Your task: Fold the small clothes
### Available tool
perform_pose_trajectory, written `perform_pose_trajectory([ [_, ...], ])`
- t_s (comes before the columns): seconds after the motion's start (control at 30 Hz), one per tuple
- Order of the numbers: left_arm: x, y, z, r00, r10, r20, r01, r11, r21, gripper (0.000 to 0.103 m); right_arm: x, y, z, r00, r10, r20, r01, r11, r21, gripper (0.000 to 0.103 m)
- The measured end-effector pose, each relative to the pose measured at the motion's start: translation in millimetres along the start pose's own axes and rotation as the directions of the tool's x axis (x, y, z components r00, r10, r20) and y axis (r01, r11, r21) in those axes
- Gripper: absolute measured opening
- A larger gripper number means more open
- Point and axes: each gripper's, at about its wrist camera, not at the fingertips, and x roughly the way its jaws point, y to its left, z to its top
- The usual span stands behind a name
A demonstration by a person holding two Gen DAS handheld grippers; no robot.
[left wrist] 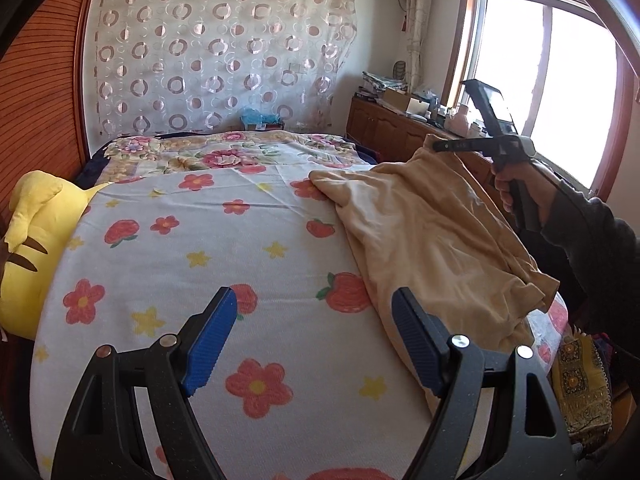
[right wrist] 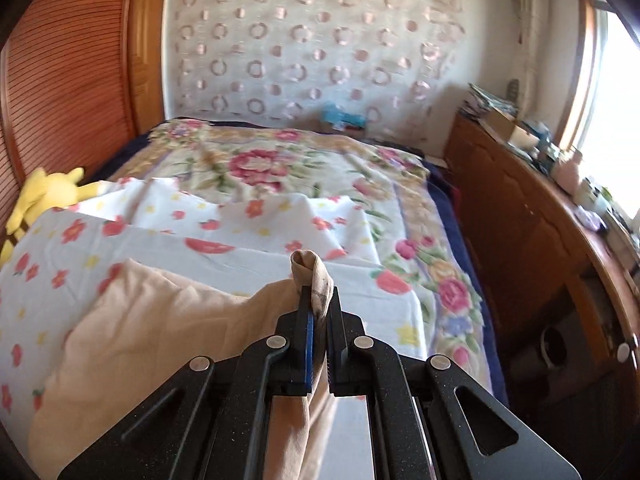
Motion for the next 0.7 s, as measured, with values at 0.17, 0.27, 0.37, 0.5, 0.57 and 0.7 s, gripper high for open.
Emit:
perform_pose_trajectory([
  [0.17,0.6,-2.5,-1.1,1.000,-0.001,-0.006,0.001,1.000,0.004,0.080,15.5,17.7,7.1,0.998,-0.062,0.003,0.062,0.998,0.005,0.004],
  [0.27,0.4,-5.2,-1.5,1.000,-0.004,-0.009,0.004,1.000,0.006,0.080,19.2,20.8,8.8,0.994,-0.107,0.004,0.107,0.994,-0.013,0.005],
  [0.37,1.1,-8.4,-2.6,1.000,-0.011,-0.015,0.011,1.000,0.014,0.080,26.2,19.2,5.1,0.990,-0.131,-0.057,0.130,0.991,-0.012,0.015],
  [0.5,2.1,-15.8,-4.2,0.999,-0.025,-0.026,0.026,0.999,0.029,0.080,5.5,13.3,0.4,0.995,-0.072,-0.063,0.073,0.997,0.022,0.018],
  [0.57,2.2,-21.5,-5.6,0.998,-0.049,-0.036,0.051,0.998,0.035,0.080,-13.8,8.8,-8.6,0.998,-0.008,-0.058,0.010,0.999,0.031,0.018],
  [0.7,5.1,-36.9,-9.6,0.995,-0.081,-0.058,0.084,0.995,0.057,0.080,-66.3,18.8,-50.8,0.994,0.108,-0.034,-0.108,0.994,0.009,0.019],
])
